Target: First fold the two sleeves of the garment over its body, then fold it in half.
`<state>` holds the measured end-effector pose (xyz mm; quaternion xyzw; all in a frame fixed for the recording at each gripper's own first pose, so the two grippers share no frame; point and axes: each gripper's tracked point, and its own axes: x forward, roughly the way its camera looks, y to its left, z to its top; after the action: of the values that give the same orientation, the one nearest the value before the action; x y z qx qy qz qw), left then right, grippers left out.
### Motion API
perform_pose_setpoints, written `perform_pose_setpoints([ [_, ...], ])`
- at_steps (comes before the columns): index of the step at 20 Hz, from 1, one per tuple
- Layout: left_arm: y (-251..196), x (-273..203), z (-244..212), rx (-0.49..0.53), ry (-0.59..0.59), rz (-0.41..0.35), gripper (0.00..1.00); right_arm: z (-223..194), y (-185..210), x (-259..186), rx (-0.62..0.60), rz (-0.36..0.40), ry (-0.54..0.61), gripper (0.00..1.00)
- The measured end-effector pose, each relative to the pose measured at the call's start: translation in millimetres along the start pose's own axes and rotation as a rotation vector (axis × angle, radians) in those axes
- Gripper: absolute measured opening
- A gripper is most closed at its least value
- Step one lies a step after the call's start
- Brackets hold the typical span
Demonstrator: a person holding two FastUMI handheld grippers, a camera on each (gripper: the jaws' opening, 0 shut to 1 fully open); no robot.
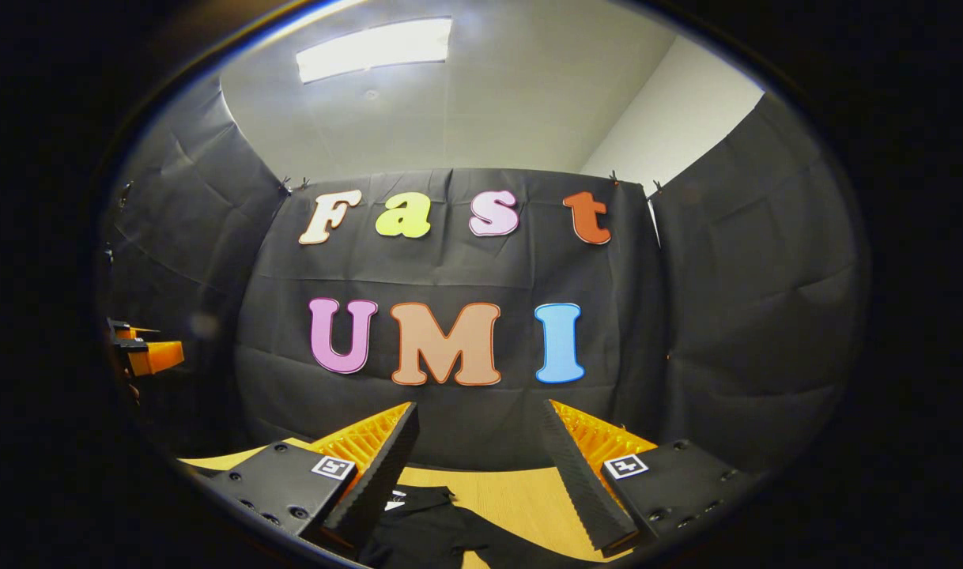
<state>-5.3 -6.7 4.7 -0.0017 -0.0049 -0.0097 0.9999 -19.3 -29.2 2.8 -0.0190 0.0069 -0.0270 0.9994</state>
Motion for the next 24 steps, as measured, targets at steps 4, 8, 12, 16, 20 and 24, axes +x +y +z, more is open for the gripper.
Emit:
perform_pose_setpoints([
  [4,-0.2,-0.7,3.7,0.008,-0.009,-0.004,0.92,-0.6,-3.8,-0.1,0.001,-0.008,0.007,0.98],
  [8,0.5,1.5,5.3,0.008,-0.014,-0.007,0.93,-8.6,-18.2,0.2,-0.031,-0.031,0.031,0.98],
  [12,0.5,1.4,4.1,0.005,-0.01,-0.009,0.93,-33.8,-52.8,-3.8,-0.063,-0.086,0.093,0.98],
  [16,-4.7,5.2,2.9,0.011,-0.003,-0.017,0.93,-65.2,-92.4,-14.2,-0.056,-0.154,0.16,0.98],
  [20,-17.8,10.6,4.0,0.017,0.002,-0.038,0.93,-119.7,-129.1,-31.5,-0.091,-0.199,0.284,0.98],
  [24,-33.0,12.0,3.2,0.024,0.013,-0.059,0.93,-181.3,-151.7,-49.6,-0.096,-0.202,0.423,0.98],
])
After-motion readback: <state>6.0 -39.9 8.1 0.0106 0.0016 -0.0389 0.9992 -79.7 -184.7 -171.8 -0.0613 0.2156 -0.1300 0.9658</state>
